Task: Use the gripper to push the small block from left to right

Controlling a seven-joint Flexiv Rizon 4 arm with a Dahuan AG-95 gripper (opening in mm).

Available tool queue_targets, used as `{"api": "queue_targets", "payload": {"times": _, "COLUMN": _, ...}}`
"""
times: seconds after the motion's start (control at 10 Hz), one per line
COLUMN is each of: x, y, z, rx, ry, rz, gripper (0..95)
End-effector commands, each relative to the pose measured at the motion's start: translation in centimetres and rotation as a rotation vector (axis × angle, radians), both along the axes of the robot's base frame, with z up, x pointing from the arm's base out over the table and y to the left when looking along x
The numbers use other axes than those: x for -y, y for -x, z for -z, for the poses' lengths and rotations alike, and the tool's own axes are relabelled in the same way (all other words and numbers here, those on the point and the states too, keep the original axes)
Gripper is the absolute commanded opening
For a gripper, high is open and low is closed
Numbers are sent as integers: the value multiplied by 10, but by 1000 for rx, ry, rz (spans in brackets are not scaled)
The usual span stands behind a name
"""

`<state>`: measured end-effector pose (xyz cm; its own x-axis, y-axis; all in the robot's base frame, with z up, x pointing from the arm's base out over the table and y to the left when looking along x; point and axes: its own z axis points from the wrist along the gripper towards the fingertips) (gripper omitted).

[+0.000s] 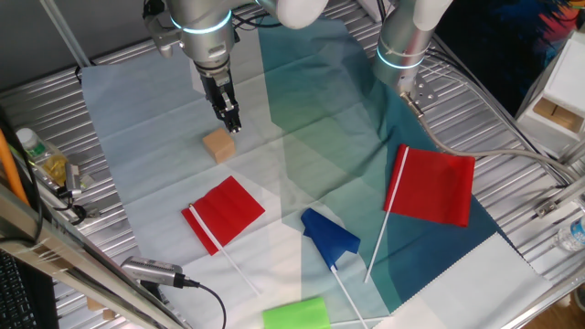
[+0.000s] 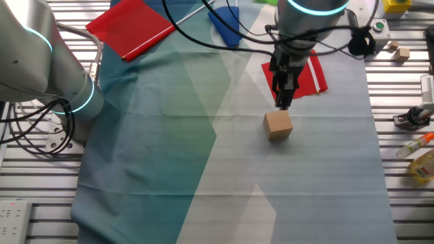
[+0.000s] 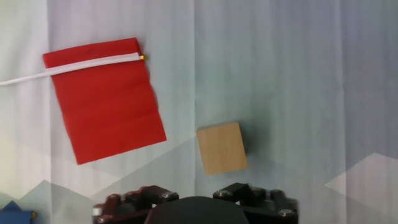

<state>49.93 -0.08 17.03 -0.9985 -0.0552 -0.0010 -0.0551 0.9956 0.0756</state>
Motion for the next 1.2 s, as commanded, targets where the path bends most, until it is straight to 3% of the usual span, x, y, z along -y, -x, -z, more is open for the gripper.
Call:
{"api": "queue_targets", "payload": {"times": 0.1, "x": -1, "y": -1, "z": 0, "rx": -6, "ry": -83, "rz": -62, "gripper": 0}}
{"api": "queue_targets", "payload": {"times": 0.6, "x": -1, "y": -1, "z": 0, "rx": 3, "ry": -71, "rz": -55, "gripper": 0}}
{"api": "queue_targets", "payload": {"times": 0.7, "x": -1, "y": -1, "z": 0, "rx": 13, "ry": -42, "rz": -51, "gripper": 0}}
{"api": "queue_targets", "payload": {"times": 0.9, "x": -1, "y": -1, "z": 0, "rx": 39, "ry": 80, "rz": -77, "gripper": 0}}
{"api": "queue_targets", "payload": {"times": 1.2, "x": -1, "y": -1, "z": 0, "rx": 37, "ry": 69, "rz": -60, "gripper": 0}}
